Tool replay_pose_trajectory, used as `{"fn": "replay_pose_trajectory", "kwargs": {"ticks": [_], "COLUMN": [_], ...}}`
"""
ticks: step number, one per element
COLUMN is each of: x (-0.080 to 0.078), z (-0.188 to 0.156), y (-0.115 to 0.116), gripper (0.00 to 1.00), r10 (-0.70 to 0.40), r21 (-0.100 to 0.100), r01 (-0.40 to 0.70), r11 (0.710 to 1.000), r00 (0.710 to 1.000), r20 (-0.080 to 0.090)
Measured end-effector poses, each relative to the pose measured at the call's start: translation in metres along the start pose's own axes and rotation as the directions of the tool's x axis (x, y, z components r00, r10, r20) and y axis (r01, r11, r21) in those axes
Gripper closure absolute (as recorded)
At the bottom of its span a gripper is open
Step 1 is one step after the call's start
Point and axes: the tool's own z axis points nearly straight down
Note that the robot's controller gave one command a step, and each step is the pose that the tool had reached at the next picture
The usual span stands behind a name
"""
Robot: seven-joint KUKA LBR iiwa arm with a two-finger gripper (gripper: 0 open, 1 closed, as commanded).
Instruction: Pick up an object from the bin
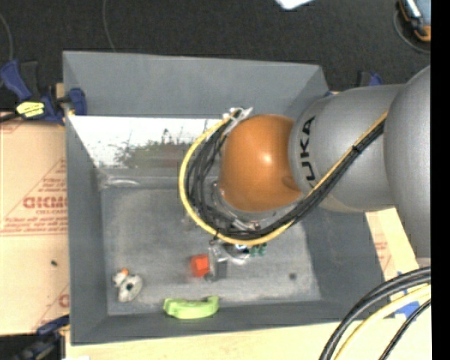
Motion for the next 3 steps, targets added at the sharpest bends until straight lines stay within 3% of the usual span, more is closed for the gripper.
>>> {"fn": "replay_pose_trajectory", "kwargs": {"ticks": [1,2,3], "x": [0.004,0.012,0.012], "z": [0.025,0.065,0.065], "y": [-0.022,-0.022,-0.020], "gripper": [0.00,0.00,1.00], "r10": [0.123,0.136,0.242], "r21": [0.001,-0.001,0.000], "r01": [-0.123,-0.136,-0.242], "r11": [0.992,0.991,0.970], "r00": [0.992,0.991,0.970], "r20": [-0.007,0.001,-0.002]}}
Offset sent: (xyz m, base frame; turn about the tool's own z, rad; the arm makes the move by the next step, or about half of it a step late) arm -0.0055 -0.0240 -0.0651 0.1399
